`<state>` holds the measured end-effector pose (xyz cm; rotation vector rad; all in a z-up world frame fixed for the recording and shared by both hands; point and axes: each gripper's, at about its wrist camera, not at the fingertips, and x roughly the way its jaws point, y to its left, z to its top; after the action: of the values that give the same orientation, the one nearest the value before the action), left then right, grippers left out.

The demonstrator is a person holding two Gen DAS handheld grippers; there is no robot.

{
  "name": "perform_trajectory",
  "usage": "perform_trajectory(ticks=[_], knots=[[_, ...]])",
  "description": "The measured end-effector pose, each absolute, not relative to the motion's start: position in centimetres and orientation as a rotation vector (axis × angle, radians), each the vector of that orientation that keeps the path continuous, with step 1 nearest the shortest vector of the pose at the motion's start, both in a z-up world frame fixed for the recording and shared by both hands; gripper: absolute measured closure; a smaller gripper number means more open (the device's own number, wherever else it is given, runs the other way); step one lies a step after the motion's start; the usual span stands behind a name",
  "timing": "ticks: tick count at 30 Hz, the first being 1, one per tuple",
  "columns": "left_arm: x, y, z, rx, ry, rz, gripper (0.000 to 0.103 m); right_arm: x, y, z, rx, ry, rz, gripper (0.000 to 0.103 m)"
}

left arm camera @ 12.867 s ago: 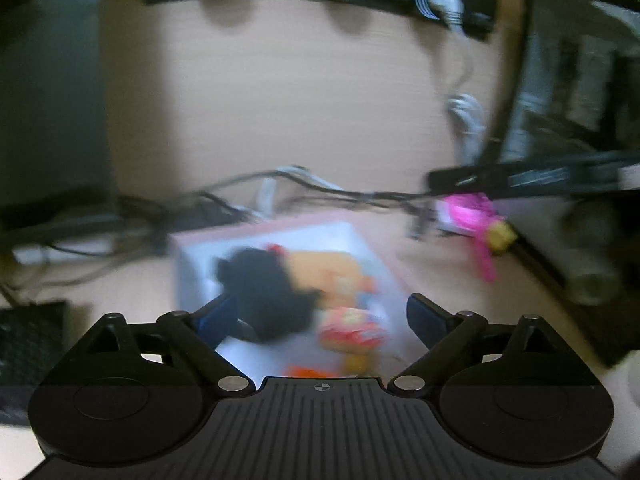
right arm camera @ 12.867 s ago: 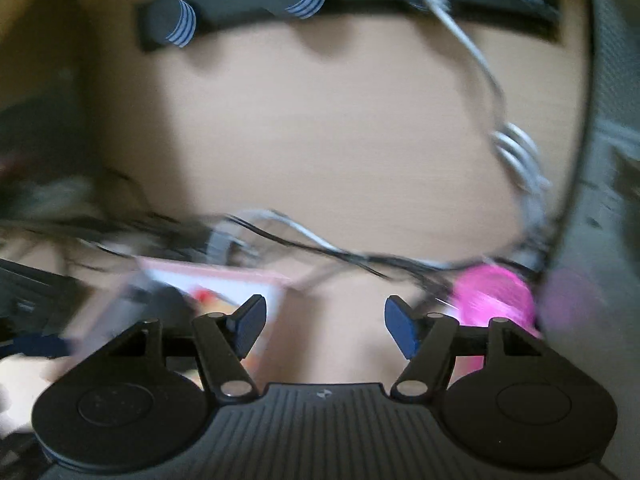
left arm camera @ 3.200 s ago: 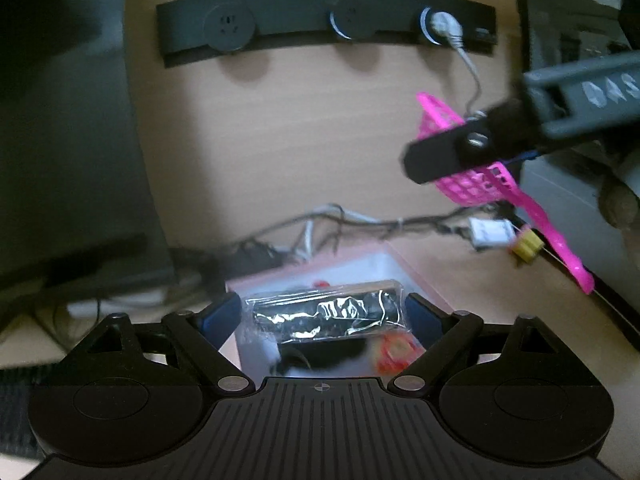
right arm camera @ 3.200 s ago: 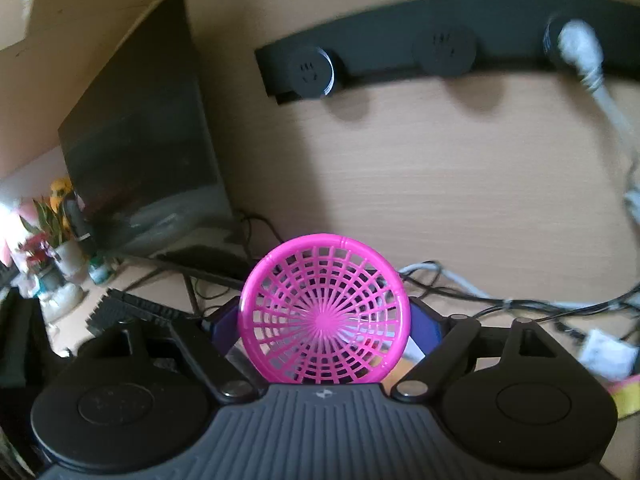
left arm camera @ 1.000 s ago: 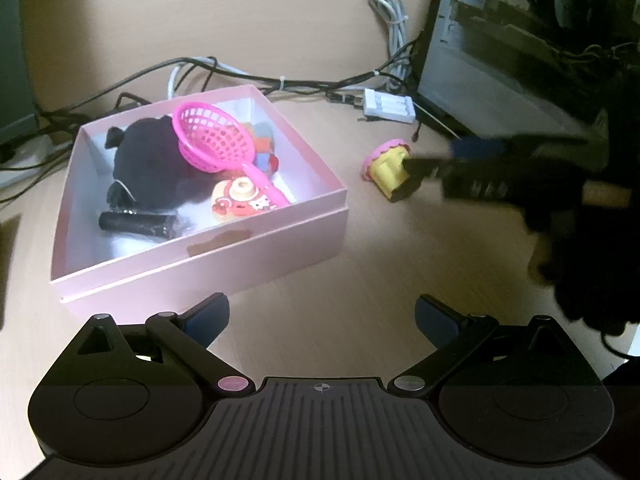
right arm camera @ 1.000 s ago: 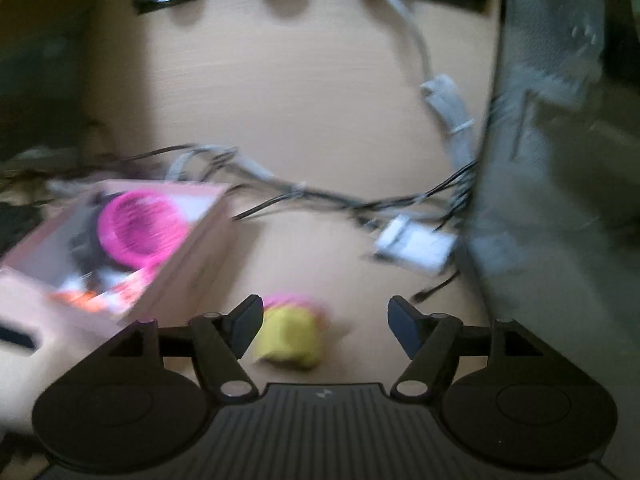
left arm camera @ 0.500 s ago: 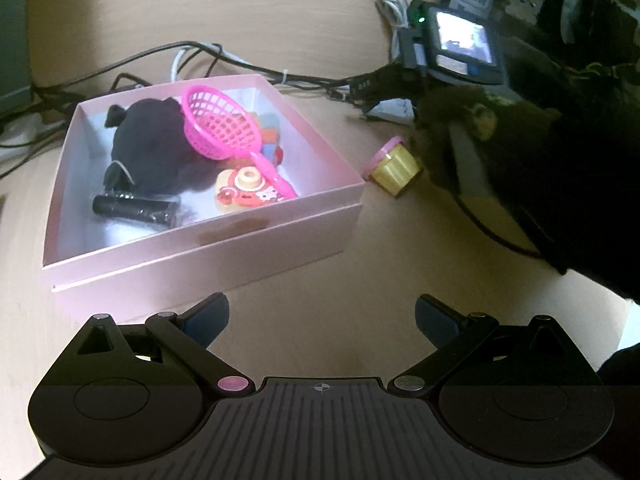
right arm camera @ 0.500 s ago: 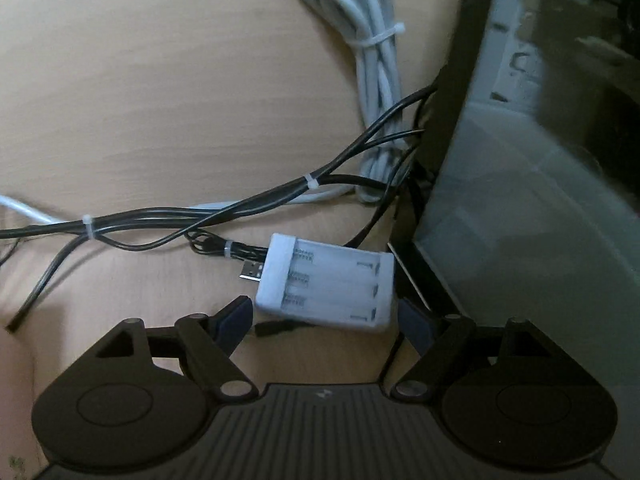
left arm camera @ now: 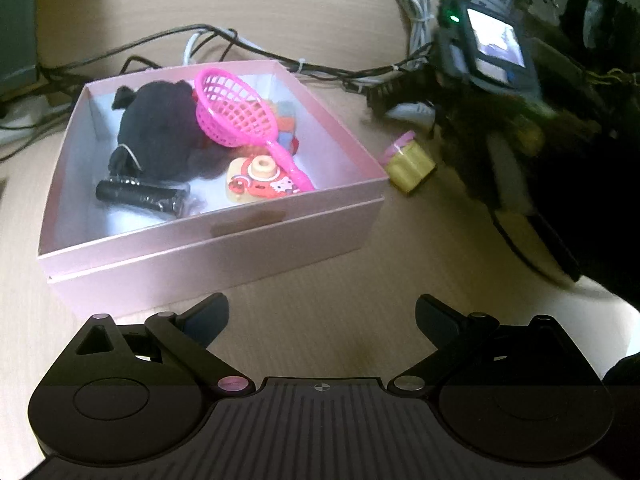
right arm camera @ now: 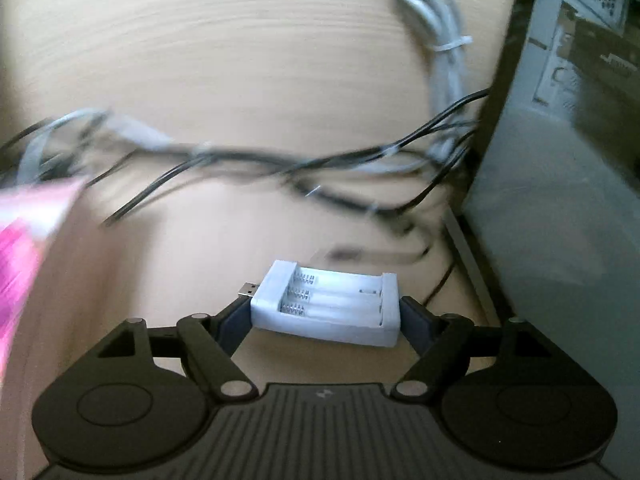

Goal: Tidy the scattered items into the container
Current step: 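Set the white charger down on the desk with the right tool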

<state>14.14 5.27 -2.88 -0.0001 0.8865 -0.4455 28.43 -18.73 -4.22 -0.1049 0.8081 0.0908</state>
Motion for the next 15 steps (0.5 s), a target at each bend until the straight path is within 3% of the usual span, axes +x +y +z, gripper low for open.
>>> perform_trajectory(ticks=[8, 15], knots=[[10.9, 3.6, -1.3, 0.086, 0.863, -0.416, 0.001, 17.5, -19.1, -2.8, -0.153, 0.808, 0.411, 0.024], [8.0, 2.7, -0.7, 0.075, 0.874, -0.376, 0.001, 13.5, -21.3, -2.7, -0.266, 0.723, 0.289, 0.023]])
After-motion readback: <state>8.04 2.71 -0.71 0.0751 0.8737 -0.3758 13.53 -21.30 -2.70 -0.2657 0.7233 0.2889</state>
